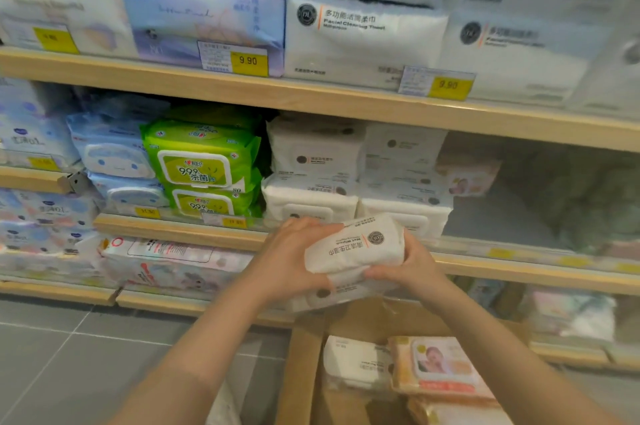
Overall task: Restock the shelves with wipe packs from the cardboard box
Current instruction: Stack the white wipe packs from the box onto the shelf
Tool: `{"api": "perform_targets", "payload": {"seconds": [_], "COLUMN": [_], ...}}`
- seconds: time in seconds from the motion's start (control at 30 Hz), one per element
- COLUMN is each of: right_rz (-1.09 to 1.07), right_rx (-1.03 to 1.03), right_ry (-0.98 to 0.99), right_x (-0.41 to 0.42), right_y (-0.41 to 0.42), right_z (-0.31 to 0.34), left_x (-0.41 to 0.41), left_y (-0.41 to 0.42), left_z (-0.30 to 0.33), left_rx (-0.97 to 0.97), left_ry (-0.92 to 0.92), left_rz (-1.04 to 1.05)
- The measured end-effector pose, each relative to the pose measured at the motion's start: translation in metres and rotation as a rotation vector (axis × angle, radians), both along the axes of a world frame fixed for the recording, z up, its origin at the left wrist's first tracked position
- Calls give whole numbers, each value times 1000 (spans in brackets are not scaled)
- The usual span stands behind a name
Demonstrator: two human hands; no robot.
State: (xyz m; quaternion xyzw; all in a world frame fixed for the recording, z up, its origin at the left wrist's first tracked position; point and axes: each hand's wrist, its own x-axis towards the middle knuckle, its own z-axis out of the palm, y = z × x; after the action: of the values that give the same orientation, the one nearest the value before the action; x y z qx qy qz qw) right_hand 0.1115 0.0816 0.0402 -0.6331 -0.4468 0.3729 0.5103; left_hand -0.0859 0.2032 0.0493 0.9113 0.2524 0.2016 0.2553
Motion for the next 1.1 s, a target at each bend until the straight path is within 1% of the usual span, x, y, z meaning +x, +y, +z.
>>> {"api": "perform_targets", "payload": {"seconds": [0.07,0.17,0.27,0.37,0.43,0.5,0.57,0.63,0.67,0.7,0.73,0.8,0.83,0.87,0.9,0.97,1.1], "right_rz": [-129,-292,-384,-431,-489,-503,-504,-582,-653,-717,-751,-720,-683,-643,-611,-590,-548], "right_rx": [60,209,295,333,300,184,47,0,17,52,91,131,92,29,-45,-128,-41], "right_ry": [19,30,23,-25,-56,-122,-168,-211,-301,-481,-708,-1122,-1274,-1372,-1419,-1419,-1363], "right_x": [9,31,63,91,108,121,132,135,134,128,123,108,99,94,92,94,122], "right_y": [-11,-21,-21,-8,8,23,32,33,34,34,37,44,50,56,63,72,87], "right_z": [6,18,38,57,60,55,42,32,29,30,31,34,36,35,33,30,18], "left_x": [16,41,55,68,79,87,94,102,108,114,121,136,142,147,150,156,163], "left_y": [-6,-10,-1,12,22,35,51,67,73,79,84,90,92,94,96,98,104], "left_z": [7,20,23,17,12,4,-2,-2,2,6,9,9,6,3,-1,-7,-17], "left_rx": [13,29,-60,-88,-54,15,135,244,285,322,352,380,378,374,377,408,463], "left_ry": [-128,-306,-345,-307,-259,-182,-131,-128,-116,-82,-38,26,26,5,-18,-50,-122], "left_rz": [12,118,220,287,287,285,307,350,377,400,410,406,407,418,437,472,491]}}
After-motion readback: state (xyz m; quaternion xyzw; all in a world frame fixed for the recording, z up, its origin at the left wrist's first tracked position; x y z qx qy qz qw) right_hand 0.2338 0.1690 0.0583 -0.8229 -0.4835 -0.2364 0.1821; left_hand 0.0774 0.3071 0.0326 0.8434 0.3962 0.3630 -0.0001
